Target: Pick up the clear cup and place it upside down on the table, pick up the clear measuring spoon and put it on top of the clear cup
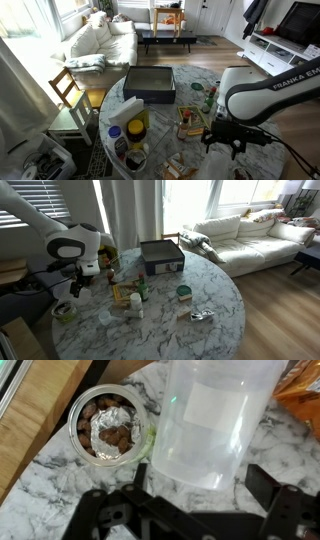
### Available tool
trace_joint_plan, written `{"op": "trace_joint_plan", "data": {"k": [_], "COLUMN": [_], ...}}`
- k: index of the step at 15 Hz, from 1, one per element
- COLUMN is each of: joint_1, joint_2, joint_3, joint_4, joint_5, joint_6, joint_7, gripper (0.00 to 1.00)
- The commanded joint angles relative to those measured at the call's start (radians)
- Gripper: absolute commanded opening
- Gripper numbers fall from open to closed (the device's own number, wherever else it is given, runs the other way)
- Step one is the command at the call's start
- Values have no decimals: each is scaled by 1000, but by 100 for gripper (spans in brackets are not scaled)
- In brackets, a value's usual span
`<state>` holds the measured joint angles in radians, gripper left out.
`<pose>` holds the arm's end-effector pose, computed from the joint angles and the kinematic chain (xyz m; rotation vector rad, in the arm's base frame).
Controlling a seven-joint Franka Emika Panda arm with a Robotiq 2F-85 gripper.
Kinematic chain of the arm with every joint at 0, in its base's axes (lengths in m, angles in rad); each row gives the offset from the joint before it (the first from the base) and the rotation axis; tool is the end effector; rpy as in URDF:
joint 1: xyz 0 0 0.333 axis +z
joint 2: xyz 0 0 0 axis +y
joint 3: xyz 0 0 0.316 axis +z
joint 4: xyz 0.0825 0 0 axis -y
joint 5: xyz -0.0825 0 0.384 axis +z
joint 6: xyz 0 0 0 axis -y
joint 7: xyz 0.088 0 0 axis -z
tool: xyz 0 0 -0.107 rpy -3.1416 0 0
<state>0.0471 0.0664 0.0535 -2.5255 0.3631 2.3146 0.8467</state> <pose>0.4278 0.0503 0.2322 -2.6209 1.4835 0.5334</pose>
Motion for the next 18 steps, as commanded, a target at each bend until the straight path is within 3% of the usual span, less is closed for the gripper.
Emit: {"op": "trace_joint_plan", "data": {"k": [1, 12, 13, 14, 16, 18], "joint_1": [18, 50, 51, 51, 49, 47], "joint_2": [19, 75, 75, 74, 69, 65], "joint_3": [9, 11, 10, 8, 5, 2], "joint_4": [-20, -18, -18, -18, -17, -16], "joint_5": [58, 19, 15, 11, 1, -12], "joint_6": [59, 113, 115, 116, 115, 112], "joint_7": [22, 120, 129, 139, 159, 178], "gripper": [100, 98, 89, 74, 65, 62]}}
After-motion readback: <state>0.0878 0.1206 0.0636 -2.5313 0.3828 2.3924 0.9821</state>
